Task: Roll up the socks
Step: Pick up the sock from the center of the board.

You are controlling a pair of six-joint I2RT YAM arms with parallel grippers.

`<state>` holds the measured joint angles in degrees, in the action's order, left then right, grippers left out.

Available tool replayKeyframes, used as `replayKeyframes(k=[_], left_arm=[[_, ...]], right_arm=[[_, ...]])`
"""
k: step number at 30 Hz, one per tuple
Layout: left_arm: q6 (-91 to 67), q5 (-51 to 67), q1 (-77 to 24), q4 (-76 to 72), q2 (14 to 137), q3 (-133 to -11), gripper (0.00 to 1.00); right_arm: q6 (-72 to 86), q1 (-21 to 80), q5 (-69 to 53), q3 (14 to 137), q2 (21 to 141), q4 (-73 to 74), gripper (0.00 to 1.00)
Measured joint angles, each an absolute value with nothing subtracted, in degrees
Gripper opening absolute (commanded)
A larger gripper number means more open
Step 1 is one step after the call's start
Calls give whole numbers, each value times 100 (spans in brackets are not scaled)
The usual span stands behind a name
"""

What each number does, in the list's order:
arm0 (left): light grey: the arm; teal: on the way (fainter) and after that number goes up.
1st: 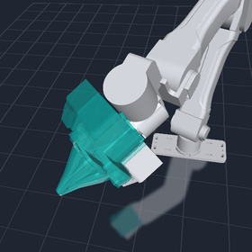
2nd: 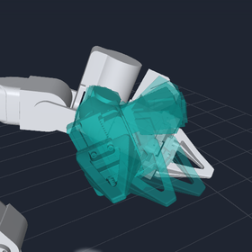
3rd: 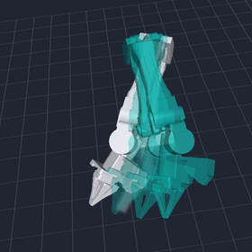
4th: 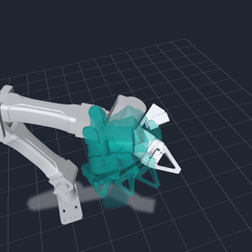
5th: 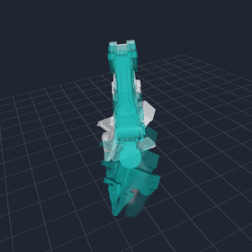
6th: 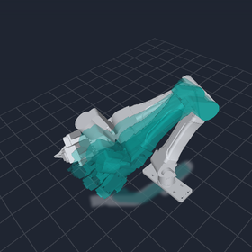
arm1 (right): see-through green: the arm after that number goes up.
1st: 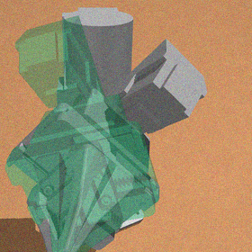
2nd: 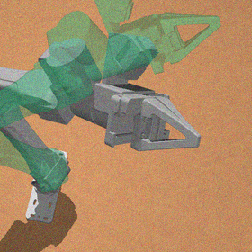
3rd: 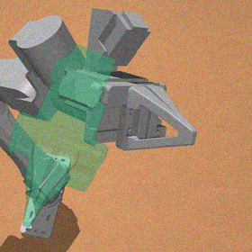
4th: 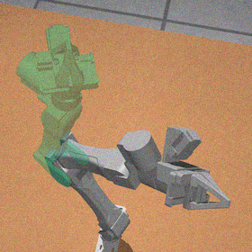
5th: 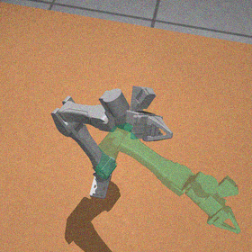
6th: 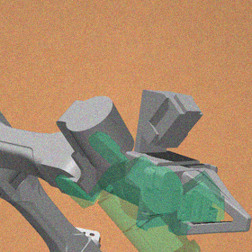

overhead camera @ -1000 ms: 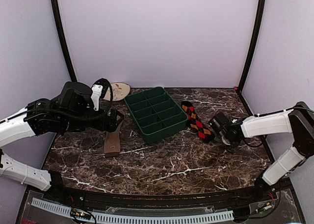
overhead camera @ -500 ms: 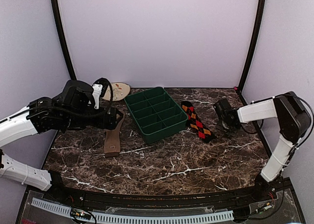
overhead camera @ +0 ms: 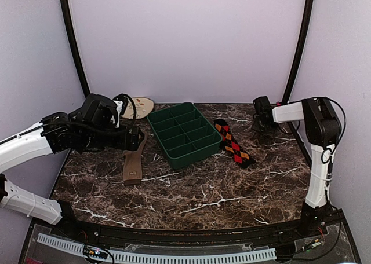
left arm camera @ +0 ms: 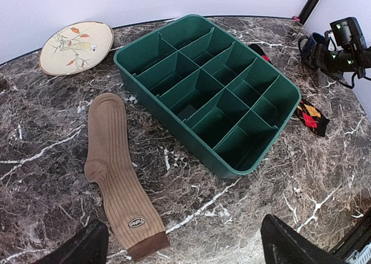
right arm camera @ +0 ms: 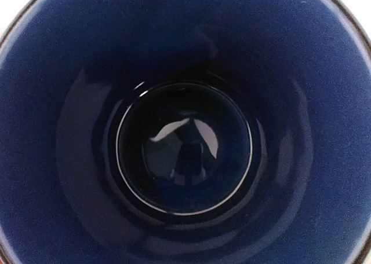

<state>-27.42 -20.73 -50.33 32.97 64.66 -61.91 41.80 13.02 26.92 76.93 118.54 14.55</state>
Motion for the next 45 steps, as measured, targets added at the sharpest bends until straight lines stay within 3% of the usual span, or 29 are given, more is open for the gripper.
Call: replayKeyframes(k=[7,11,20,30,38,45], left_arm=[[-2995,-2073,-4821,3356,6525,-6184,96],[-3168,-2003,-4648,3352,6525,-6088,97],[-3343,-1638,-4418,3271,6718,-5883,98],[-3378,-1288,-4418,3087,6726,-5601,98],[-3413,-1070,-4418,3037,6528,-5492,97],[-3411,-906,-4418,3004,6479,-5492,97]], right_arm=[[3642,1120,2502,9021,12704,1511,71],[3518,1109,2432,9126,12700,1483,71],[3476,1315,2403,7773,11493,1282,72],[3570,2499,2585,6206,9531,1492,70],[3669,3691,2626,5579,9126,2191,66],[3732,4018,2547,5511,9032,2749,63]])
